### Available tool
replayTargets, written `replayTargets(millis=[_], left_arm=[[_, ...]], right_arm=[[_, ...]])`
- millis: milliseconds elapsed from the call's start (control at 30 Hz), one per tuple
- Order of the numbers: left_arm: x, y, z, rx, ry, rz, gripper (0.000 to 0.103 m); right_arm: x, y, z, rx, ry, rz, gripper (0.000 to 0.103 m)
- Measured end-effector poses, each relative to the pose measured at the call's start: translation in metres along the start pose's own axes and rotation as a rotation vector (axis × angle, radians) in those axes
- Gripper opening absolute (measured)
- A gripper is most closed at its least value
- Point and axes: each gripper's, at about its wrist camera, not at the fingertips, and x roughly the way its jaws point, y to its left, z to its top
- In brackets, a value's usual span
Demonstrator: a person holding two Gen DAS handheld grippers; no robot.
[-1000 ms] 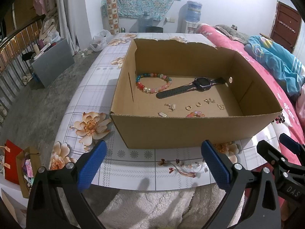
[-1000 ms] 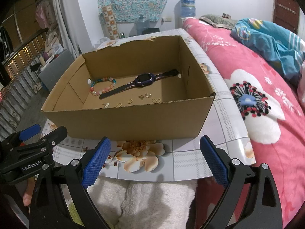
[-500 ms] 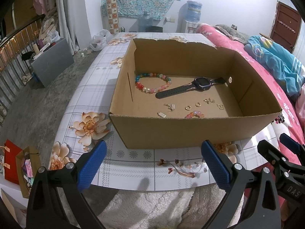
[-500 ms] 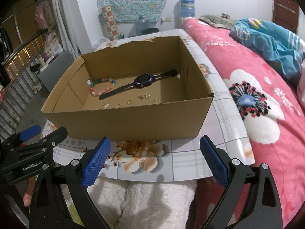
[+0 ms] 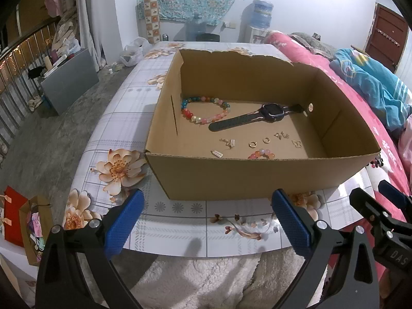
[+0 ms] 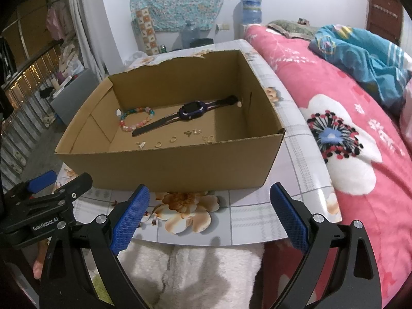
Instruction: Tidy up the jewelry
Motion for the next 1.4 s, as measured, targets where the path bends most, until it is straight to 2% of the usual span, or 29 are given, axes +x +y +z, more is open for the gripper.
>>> replayTargets(millis=[1400], left_arm=[[0.0031, 0.0001, 0.0007, -0.010, 0.019, -0.005, 0.097]], right_arm=[[0.0022, 0.0031, 0.0008, 0.002, 0.010, 0.006, 0.090]])
